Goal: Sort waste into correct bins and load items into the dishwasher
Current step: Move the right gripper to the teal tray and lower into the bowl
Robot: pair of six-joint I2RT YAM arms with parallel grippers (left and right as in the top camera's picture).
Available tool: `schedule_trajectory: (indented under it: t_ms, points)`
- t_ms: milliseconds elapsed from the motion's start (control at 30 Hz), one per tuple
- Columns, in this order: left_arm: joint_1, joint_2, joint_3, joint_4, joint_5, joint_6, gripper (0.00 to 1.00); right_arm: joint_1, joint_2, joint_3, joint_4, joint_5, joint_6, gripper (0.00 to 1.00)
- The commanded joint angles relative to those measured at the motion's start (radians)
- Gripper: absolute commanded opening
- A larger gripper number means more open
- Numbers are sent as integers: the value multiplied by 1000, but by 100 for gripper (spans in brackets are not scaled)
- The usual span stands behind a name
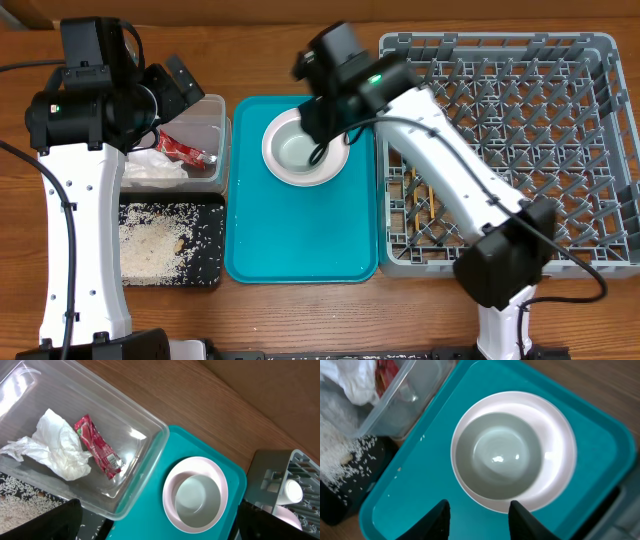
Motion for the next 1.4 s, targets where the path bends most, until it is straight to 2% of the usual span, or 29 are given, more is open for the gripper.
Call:
schedule_trajectory:
  t_ms: [0, 733, 1000, 1367]
  points:
    - [2, -13, 19, 2, 7, 13, 100, 38, 44, -41, 37, 44, -20, 34]
    - [2, -13, 19, 2, 7, 13, 100, 84, 96, -339, 415, 32, -21, 29]
    - [2, -13, 19, 2, 7, 13, 100, 84, 96, -352, 411, 37, -51, 29]
    - [2, -13, 19, 2, 7, 13, 100, 84, 96, -352, 319, 283, -61, 29]
